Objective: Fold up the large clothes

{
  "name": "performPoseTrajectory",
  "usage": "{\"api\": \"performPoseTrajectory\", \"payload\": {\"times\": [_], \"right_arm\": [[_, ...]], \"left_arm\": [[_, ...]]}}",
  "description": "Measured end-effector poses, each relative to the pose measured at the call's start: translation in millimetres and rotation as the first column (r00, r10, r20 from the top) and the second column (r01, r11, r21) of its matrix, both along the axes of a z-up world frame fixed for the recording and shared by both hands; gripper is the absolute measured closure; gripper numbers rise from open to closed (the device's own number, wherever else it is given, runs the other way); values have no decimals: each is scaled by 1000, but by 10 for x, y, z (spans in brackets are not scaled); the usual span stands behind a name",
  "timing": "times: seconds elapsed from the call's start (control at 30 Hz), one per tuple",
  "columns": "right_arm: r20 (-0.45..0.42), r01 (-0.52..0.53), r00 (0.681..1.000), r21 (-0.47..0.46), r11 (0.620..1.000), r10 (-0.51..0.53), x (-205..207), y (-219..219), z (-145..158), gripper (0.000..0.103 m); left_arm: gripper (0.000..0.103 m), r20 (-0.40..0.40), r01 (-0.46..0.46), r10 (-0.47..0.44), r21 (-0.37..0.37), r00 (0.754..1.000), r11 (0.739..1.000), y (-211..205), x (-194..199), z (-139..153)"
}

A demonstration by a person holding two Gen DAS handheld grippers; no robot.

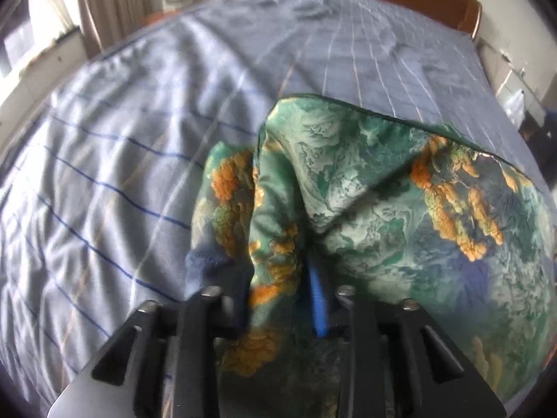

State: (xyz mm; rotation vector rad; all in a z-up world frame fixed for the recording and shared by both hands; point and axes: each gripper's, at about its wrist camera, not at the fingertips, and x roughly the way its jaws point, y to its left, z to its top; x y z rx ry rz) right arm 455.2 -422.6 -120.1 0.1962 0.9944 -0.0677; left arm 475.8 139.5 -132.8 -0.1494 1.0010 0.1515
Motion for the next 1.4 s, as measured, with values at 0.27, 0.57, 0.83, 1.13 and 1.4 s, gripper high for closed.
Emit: {"api": "performPoseTrajectory", "payload": {"times": [0.27, 0.57, 0.83, 1.13, 1.4], "right_arm": [[196, 26, 980, 38, 999, -33, -588, -218, 458, 28], [312, 57, 946, 108, 992, -89, -1808, -50, 449, 17], [302, 85, 944, 169, 982, -134, -2469, 41, 206, 17], [298, 29, 952, 123, 992, -65, -2580, 192, -24, 17], [282, 32, 956, 174, 984, -81, -2622, 94, -178, 16]], "left_arm": [[11, 150, 28, -26, -11, 988, 1000, 115, -684, 474], [6, 152, 136, -147, 83, 977, 987, -301, -1693, 338], [6, 86, 228, -236, 87, 968, 970, -718, -2019, 190], [4, -2, 361, -367, 172, 930, 916, -1222, -2188, -18], [3, -129, 395, -376, 177, 917, 902, -1374, -2129, -208]]}}
